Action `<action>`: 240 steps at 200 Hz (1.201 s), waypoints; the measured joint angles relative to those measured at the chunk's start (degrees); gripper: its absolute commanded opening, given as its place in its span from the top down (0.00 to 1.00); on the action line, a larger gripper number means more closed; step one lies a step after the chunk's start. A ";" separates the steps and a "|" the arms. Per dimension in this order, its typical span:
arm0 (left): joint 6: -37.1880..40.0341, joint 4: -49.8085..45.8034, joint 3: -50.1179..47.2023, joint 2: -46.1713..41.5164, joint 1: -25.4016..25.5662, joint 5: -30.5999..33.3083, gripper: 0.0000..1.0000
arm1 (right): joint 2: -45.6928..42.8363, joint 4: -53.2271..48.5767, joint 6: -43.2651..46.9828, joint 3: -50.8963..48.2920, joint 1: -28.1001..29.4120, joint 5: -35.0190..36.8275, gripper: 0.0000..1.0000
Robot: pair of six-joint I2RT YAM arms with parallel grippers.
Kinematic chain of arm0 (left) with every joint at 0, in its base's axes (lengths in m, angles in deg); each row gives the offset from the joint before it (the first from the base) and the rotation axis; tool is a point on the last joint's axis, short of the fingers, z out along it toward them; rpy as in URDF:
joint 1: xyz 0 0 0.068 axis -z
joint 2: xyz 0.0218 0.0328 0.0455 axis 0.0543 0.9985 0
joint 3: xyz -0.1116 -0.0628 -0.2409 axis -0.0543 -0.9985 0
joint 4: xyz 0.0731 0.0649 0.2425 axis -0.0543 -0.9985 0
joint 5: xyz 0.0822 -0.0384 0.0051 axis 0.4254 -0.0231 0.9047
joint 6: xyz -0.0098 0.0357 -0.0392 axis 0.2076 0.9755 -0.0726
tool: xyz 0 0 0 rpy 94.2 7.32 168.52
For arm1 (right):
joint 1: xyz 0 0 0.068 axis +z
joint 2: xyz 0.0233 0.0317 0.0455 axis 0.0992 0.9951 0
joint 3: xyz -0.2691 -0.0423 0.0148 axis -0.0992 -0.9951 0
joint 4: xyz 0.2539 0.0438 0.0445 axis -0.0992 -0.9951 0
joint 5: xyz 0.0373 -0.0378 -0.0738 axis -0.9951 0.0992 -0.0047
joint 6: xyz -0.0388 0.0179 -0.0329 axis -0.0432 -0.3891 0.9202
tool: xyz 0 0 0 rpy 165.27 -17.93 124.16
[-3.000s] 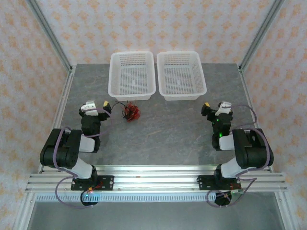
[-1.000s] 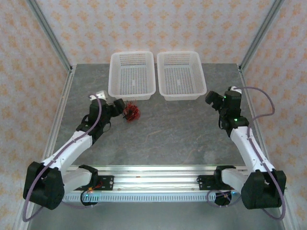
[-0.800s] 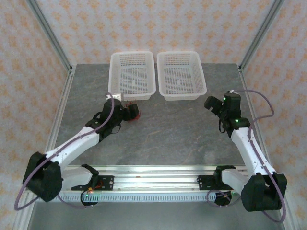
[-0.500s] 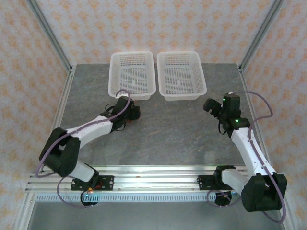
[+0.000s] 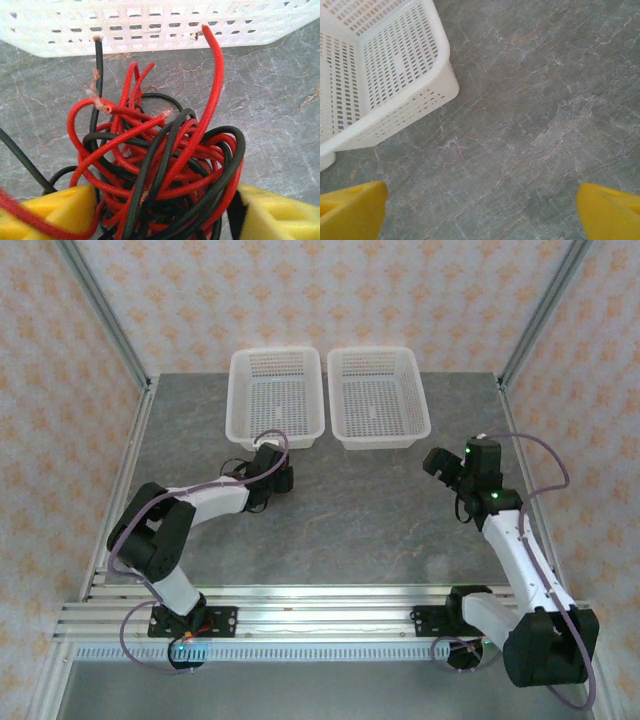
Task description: Untangle the cables
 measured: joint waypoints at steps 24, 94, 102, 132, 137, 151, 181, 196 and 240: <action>1.11 2.38 -1.44 0.00 0.07 -0.02 0.58 | -1.29 -0.04 0.02 0.00 0.00 0.00 0.04; 1.31 4.22 -6.73 -7.41 3.67 -1.88 1.00 | -5.44 -1.36 0.26 -0.02 0.00 -2.99 0.06; 1.01 3.76 -7.13 -9.66 5.03 -2.89 1.00 | -5.99 -1.36 0.42 -0.02 0.04 -4.00 0.07; -1.18 3.91 -8.13 -20.26 10.21 -8.96 1.00 | -8.22 -2.08 0.68 -0.02 1.27 -8.57 0.08; -1.75 4.35 -8.39 -21.81 10.86 -10.14 1.00 | -8.63 -2.14 0.68 -0.02 1.73 -9.51 0.08; -3.65 5.88 -9.29 -25.40 12.26 -13.18 1.00 | -9.66 -2.14 0.42 -0.15 3.76 -11.67 0.08; -9.53 10.45 -12.68 -27.89 13.35 -18.25 1.00 | -10.36 0.63 -3.06 -2.29 13.90 -15.19 0.09; -13.22 12.46 -14.99 -27.32 13.40 -19.63 1.00 | -9.44 3.37 -5.46 -4.39 19.67 -15.96 0.10; -23.61 19.19 -18.38 -20.50 14.75 -20.17 1.00 | 0.24 12.61 -12.50 -9.14 34.60 -14.56 0.13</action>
